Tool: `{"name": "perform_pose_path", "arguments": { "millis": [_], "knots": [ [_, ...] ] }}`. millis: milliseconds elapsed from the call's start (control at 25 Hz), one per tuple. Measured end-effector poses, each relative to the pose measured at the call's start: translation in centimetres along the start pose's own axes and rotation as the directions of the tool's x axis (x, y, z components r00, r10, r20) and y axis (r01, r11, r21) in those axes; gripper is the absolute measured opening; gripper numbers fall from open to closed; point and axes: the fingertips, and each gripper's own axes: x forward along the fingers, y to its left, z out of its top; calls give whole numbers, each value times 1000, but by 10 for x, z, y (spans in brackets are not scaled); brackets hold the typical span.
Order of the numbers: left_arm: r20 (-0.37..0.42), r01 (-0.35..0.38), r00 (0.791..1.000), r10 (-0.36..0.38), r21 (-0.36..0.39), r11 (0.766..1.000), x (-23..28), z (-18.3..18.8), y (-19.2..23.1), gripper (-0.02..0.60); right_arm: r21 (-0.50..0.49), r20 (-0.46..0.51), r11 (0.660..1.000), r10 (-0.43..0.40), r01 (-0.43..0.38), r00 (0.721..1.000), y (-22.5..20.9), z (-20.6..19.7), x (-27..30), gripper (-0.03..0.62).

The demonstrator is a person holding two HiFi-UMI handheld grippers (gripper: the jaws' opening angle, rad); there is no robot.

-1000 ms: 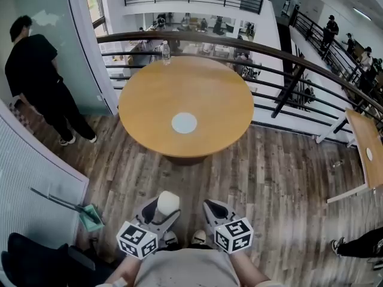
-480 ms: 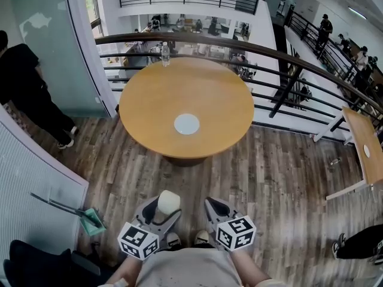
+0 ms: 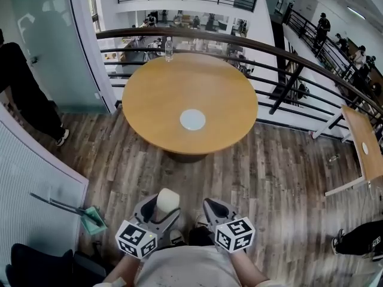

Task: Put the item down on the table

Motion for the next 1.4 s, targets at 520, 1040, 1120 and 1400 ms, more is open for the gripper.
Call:
{"name": "perform_pose_path", "arguments": {
  "millis": [520,1040,1120,1400],
  "knots": [
    [-9,-17,1000,17,-1,1000,53,16,58,318,39,-10,999,-27,28,1000,-62,20,62,25],
    [-5,-64,998,64,-6,998,179,73,152,318,3,-34,999,33,-33,999,-159,105,182,25],
    [-14,-76,997,76,-8,997,201,83,165,318,-2,-44,999,41,-41,998,-175,118,197,25],
    [-13,-92,996,91,-65,994,266,104,195,318,-51,-94,998,23,-28,995,-227,144,240,25]
  ]
}}
